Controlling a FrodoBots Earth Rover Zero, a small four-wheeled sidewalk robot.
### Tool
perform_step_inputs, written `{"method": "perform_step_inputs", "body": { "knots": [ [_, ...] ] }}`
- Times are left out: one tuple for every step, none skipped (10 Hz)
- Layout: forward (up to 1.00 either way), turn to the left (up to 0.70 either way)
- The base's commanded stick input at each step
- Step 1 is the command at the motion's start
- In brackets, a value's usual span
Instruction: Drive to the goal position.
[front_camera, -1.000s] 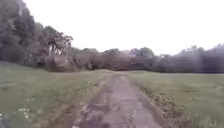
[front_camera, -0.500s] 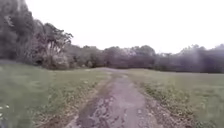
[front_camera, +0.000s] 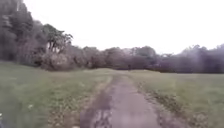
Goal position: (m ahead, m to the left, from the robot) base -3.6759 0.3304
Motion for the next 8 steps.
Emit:
{"method": "perform_step_inputs", "body": {
  "knots": [
    [0.85,-0.15],
    [0.85,0.0],
    [0.85,0.0],
    [0.85,0.0],
    [0.85,0.0],
    [0.85,0.0],
    [0.85,0.0],
    [0.85,0.0]
  ]
}}
